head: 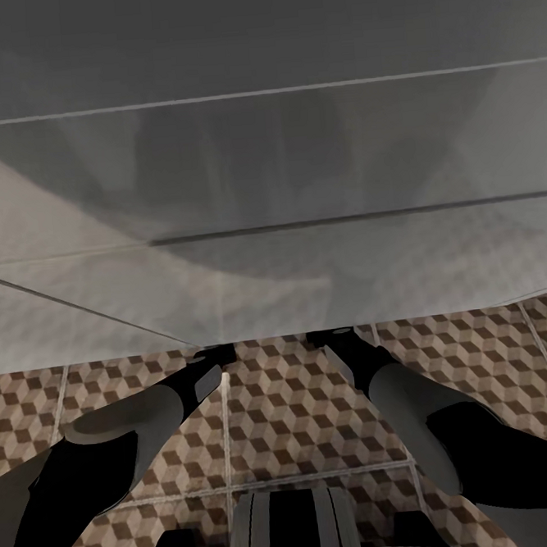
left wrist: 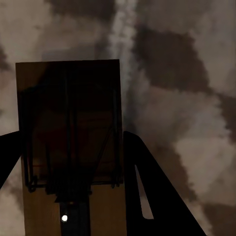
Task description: Take the four mousetraps from the cabinet in the bathroom and place them on the bathroom floor. Make sure all four end up on the same floor surface, and ensure that at least two of them are either under or directly next to the same bathroom sink.
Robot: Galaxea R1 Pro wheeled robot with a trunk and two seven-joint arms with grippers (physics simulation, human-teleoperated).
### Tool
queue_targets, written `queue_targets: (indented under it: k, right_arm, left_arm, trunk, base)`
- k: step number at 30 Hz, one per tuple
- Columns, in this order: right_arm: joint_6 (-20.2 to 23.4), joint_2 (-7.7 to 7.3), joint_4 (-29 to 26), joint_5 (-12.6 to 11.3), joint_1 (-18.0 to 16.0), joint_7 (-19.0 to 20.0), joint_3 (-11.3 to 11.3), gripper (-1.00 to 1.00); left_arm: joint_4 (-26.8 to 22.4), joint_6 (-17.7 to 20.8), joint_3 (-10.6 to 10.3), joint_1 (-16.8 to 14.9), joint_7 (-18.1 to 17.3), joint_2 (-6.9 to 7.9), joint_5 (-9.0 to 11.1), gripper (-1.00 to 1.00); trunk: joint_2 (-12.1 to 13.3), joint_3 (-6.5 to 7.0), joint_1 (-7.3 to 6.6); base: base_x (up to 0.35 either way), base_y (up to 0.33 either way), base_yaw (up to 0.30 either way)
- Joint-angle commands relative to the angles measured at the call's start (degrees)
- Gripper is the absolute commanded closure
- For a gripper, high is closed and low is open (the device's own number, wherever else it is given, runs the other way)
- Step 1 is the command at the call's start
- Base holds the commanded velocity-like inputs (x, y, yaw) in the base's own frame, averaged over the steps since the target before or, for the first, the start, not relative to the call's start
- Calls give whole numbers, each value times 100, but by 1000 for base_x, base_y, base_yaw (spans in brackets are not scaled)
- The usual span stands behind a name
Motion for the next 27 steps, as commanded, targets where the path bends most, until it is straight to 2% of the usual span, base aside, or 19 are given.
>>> queue_targets:
  k: [1, 27]
  right_arm:
    - [-1, 0, 0, 0, 0, 0, 0, -100]
    - [5, 0, 7, 0, 0, 0, -4, -100]
  left_arm:
    - [0, 2, 0, 0, 4, 0, -17, 100]
    - [-7, -57, -8, 0, -3, -5, -25, 100]
  trunk:
    - [0, 0, 0]
    - [0, 0, 0]
  base:
    - [0, 0, 0]
    - [0, 0, 0]
